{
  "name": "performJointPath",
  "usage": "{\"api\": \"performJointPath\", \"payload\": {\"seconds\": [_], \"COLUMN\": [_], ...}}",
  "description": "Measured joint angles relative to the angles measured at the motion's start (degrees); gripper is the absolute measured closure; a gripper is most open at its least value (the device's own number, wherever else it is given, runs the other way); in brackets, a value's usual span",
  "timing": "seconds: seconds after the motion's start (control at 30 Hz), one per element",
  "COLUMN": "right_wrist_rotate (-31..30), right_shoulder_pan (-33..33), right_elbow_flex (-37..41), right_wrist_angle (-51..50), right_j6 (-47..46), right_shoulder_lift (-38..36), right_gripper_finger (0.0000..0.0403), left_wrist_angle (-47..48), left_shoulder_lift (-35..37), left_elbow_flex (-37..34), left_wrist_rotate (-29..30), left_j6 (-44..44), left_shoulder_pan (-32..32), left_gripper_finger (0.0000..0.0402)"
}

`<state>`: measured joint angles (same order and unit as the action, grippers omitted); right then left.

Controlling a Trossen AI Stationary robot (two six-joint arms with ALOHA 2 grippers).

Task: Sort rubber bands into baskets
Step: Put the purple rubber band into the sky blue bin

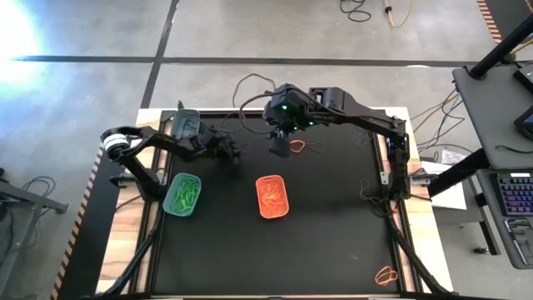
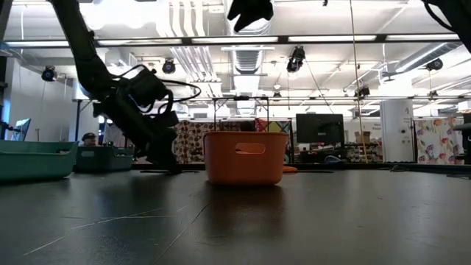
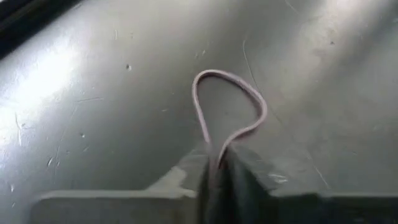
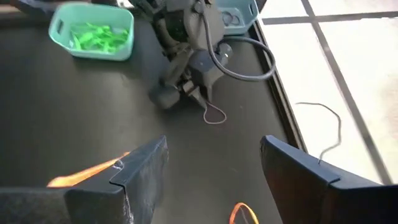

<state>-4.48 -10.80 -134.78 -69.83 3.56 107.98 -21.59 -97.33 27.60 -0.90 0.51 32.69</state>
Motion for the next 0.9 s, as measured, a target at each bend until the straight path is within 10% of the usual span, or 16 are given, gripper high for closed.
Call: {"api": "performJointPath", "payload": {"seconds": [0.43,0.9], "right_wrist_rotate": [-4.2,-4.6], "right_shoulder_pan": [-2.3,-6.0], "right_elbow_flex": [0.0,0.0], "right_wrist_angle": [-6.4,-6.4], "right_j6": [1.0,5.0], "right_shoulder_lift": [-5.1,-12.2], "right_gripper_finger": [0.0161,0.0166], "left_wrist_angle": [6.2,58.3], "left_shoulder_lift": [5.2,12.9], "left_elbow_flex": [0.7,27.8], "left_wrist_rotate": [1.3,13.9], "left_j6": [7.0,6.0], "left_shoulder_pan": [1.3,18.0], "left_gripper_finger": [0.0401,0.0401]}}
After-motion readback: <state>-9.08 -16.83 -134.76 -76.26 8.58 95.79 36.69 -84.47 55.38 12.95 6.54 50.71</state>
